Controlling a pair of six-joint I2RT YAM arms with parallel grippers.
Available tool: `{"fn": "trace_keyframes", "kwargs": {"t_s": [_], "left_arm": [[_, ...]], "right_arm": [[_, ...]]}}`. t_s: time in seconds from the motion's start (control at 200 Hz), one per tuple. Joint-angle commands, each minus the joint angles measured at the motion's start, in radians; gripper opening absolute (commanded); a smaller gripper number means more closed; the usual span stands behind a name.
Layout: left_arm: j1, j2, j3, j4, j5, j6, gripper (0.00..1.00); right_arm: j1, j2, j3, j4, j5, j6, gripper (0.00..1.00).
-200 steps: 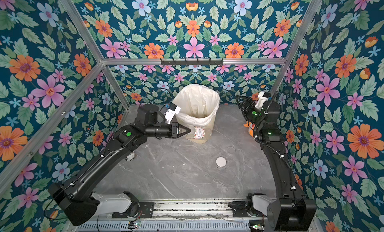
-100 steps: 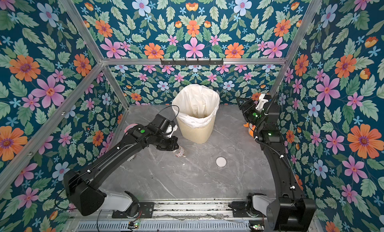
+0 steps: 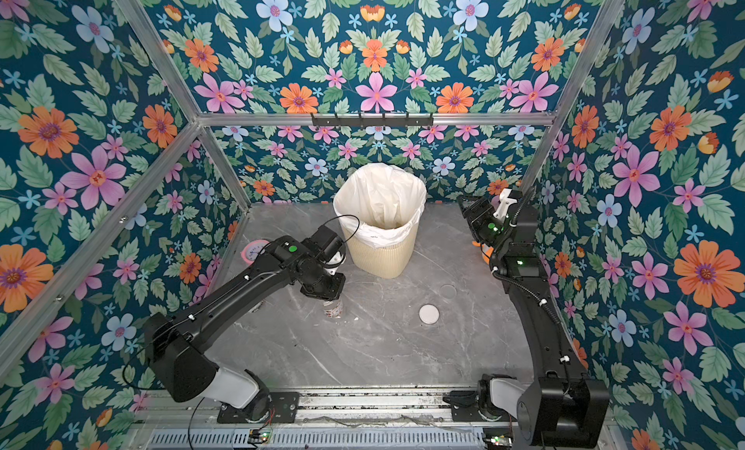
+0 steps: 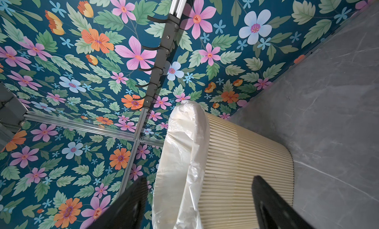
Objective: Empty the moldy dried flower tea in the jars
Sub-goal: Place the jar at the center of the board.
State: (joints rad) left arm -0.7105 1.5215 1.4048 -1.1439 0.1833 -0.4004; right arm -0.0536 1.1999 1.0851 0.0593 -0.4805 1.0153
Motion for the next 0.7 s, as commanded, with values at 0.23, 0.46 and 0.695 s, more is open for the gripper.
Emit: {"fn": "trace_keyframes", "kwargs": {"t_s": [0.23, 0.46, 0.695], "left_arm": [[-0.001, 0.006, -0.049, 0.050, 0.044, 0.027, 0.03], [-0.001, -0.013, -0.069, 0.061, 0.025, 0.026, 0.21], [0.000, -0.012, -0.049, 0.052, -0.004, 0.025, 0.34]], "right_arm": [[0.000, -0.004, -0.012, 0.056, -0.015, 0.019, 0.81], [-0.011, -0.005, -0.028, 0.081, -0.031, 0.043, 0.81], [-0.013, -0.011, -0.030, 0.084, -0.034, 0.045, 0.81]]}}
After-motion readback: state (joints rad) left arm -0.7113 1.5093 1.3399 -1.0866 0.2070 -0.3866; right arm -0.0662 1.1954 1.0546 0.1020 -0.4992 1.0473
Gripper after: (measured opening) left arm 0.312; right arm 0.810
